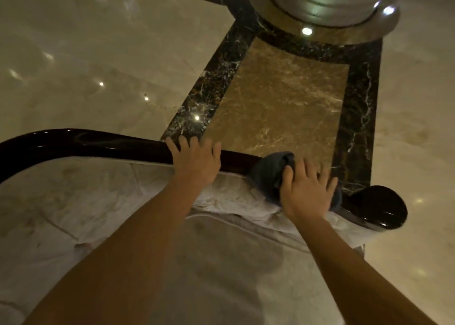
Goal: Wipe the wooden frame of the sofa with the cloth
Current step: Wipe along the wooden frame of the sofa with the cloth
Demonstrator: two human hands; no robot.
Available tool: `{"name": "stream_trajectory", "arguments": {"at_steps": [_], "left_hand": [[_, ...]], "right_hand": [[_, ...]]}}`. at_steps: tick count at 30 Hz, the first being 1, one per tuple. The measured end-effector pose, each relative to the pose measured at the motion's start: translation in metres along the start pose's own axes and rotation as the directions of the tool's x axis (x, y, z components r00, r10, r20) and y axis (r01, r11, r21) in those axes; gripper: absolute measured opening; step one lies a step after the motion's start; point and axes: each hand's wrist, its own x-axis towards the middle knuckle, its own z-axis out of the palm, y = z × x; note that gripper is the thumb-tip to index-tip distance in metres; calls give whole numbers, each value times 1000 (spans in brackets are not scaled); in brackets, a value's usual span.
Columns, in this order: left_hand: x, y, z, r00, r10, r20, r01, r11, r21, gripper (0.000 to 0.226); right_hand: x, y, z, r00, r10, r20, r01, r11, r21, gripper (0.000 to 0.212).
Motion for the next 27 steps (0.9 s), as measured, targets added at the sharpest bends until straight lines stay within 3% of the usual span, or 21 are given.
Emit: {"name": "stream_trajectory", "arguments": {"at_steps": [2,4,6,8,11,13,16,19,23,25,27], "left_hand": [[0,18,3,1000,8,28,-8,1000,-25,63],[3,34,6,999,3,33,-2,1000,-24,56],[4,35,8,1000,-16,25,16,1000,-7,56],[4,29,8,999,-28,29,29,999,-19,67],[-4,38,7,999,-17,28,18,999,-35,78],[-15,62,8,999,35,1,-35,998,-42,75],[-31,121,9,989,149,1,-149,988,-42,69],[-36,158,12,982,189,-6,-189,982,-3,66],[-39,175,14,984,180,-3,-179,983,28,71],[-37,175,15,986,157,-48,-155,987,50,74],[-40,177,14,984,160,-83,-155,986,60,75]], "right_hand": [[-2,-32,5,994,-108,19,108,994,-17,58],[-6,-56,14,944,-328,9,329,944,-36,57],[-5,-49,16,901,-434,-7,433,901,-33,55],[-4,-1,17,922,-385,-38,384,923,-24,54],[-3,105,3,994,-105,16,104,993,49,62],[-4,130,2,999,24,33,-27,995,96,62],[-8,99,14,997,-79,-20,81,984,157,60],[-3,120,11,967,-255,-15,255,966,31,59],[10,230,-17,992,-73,107,92,977,-190,63],[14,238,-24,974,-149,170,172,976,-130,64],[15,221,-27,966,-229,121,220,972,82,65]]}}
